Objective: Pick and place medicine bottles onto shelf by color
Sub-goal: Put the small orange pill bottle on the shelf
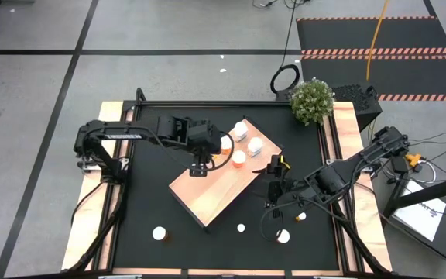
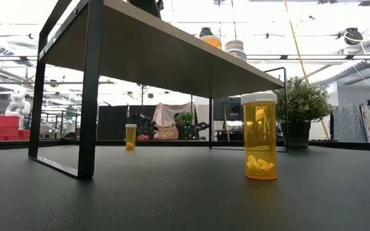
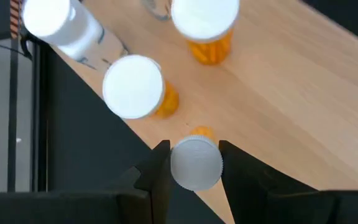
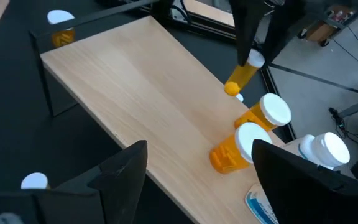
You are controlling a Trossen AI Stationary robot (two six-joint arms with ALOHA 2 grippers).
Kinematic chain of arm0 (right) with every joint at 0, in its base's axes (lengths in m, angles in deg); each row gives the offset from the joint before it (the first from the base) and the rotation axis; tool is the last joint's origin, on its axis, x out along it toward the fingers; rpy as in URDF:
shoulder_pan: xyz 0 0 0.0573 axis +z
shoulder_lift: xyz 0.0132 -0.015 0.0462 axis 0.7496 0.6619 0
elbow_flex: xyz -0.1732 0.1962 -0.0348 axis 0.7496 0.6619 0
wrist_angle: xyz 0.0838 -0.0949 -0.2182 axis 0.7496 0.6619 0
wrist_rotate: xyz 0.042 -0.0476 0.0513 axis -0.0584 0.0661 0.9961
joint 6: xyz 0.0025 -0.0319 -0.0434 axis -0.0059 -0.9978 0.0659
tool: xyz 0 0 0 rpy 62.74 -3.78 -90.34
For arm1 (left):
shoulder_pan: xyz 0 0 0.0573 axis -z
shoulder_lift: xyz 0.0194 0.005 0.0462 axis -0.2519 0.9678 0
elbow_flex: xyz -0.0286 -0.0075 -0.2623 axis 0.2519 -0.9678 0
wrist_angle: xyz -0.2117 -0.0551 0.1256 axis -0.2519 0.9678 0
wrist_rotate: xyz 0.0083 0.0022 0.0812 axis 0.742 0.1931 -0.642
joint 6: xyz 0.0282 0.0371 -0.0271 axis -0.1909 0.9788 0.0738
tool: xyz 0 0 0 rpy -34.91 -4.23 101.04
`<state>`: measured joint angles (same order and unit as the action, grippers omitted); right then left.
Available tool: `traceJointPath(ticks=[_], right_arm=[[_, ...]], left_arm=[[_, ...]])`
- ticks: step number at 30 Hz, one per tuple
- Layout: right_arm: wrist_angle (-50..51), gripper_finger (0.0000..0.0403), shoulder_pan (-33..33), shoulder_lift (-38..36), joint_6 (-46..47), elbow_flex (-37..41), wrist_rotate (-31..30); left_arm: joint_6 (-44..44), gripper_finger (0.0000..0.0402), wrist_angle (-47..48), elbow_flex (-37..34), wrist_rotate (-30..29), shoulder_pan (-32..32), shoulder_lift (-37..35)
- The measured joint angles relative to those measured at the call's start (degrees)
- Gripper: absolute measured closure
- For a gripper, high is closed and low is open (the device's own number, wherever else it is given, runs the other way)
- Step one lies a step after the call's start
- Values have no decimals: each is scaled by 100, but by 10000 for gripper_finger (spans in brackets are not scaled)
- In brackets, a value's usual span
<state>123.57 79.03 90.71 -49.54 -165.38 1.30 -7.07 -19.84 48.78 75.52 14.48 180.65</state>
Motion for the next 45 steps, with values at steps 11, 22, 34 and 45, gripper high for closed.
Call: traceJointPath(ticks=[11,22,34,45], right_arm=[[0,117,40,-1,0,1,-1],[0,117,40,-1,0,0,-1],[0,117,40,-1,0,1,-1],[0,117,40,-1,0,0,-1]], left_arm=[[357,275,33,-11,709,-261,41],[526,274,-97,-453,722,-254,48],[599,266,-335,-504,677,-254,46],[586,199,-333,-504,324,-254,46]])
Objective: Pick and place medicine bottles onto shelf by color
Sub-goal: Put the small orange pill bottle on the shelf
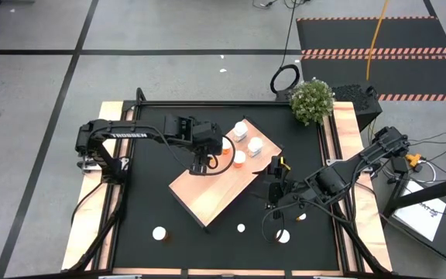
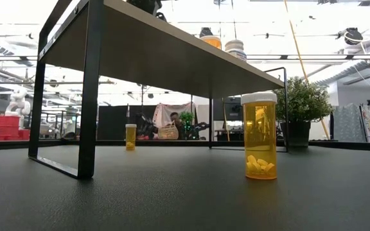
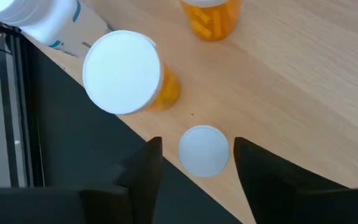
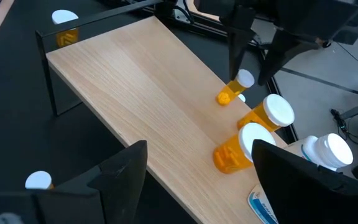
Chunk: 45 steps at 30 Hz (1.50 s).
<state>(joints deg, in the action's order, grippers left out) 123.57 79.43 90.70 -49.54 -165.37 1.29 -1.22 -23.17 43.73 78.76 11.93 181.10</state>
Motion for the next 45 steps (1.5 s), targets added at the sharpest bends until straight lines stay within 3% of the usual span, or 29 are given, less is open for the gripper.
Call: traceJointPath(ticks=[10,15,20,23,34,37,41,45], right_arm=[[7,117,0,0,3,0,0],[145,117,0,0,269,2,36],[226,117,37,0,819,0,472],[306,117,205,0,1239,0,767],[1544,117,1190,4,3373,0,830],[1918,117,1333,10,4198,2,1301],[2217,117,1495,29,4925,11,1814],[2165,117,1554,48,5177,215,1815]], left_arm=[[-110,179,54,21,-46,58,-145],[-196,179,-7,24,-47,198,-541],[-562,179,39,13,-94,350,-1047],[-687,179,-55,-273,-181,527,-1374],[-1353,179,-1031,-2172,-1325,1148,-2703],[-1389,179,-1466,-2618,-1480,1315,-3011],[-1342,179,-1788,-3043,-1689,1446,-3311],[-1375,179,-1702,-3064,-1709,1438,-3386]])
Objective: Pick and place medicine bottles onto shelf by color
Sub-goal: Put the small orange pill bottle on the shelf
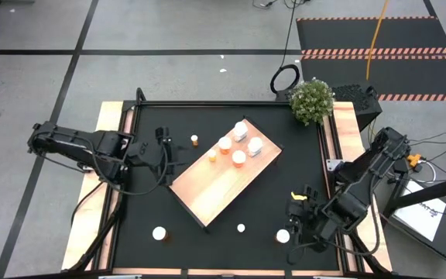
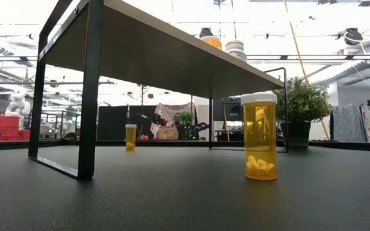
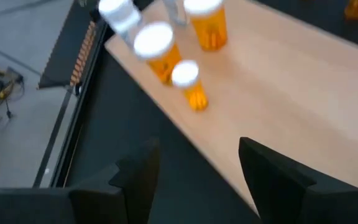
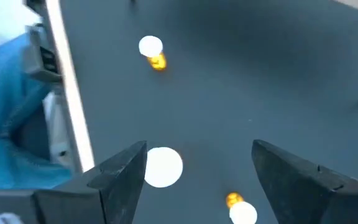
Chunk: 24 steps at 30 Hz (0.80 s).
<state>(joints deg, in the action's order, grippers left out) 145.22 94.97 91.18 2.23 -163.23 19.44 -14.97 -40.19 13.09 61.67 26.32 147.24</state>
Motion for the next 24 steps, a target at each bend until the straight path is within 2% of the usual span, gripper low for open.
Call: traceJointPath(ticks=[3,8,13,24], right_arm=[[11,118,0,2,245,342,61],[-43,133,-28,4,673,1019,887],[-200,150,-26,4,695,1645,1481],[-499,153,-20,-2,505,2166,1486]], left_arm=[[-63,179,-34,9,-22,18,-27],[-54,179,-10,0,-20,41,-7],[-34,179,-146,0,-17,41,6],[114,179,-346,1,-13,39,7]])
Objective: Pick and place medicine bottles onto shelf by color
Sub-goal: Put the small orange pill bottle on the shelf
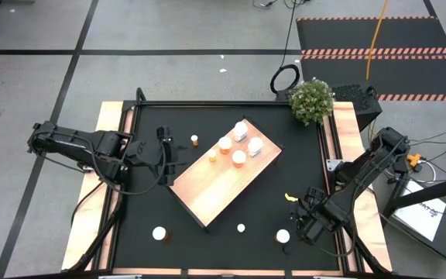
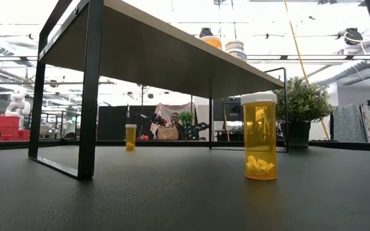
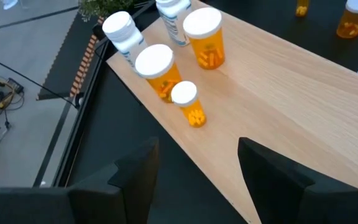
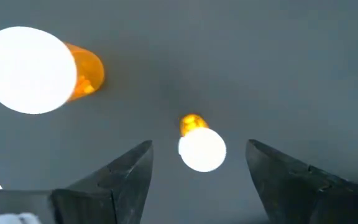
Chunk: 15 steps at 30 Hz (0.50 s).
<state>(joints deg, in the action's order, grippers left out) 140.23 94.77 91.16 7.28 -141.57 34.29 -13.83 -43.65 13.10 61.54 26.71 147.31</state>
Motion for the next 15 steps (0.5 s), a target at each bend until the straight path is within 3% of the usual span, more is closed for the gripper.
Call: traceJointPath(ticks=[15], right_arm=[[-684,154,0,0,-166,533,13]], left_arm=[[-4,179,-7,1,13,0,0]])
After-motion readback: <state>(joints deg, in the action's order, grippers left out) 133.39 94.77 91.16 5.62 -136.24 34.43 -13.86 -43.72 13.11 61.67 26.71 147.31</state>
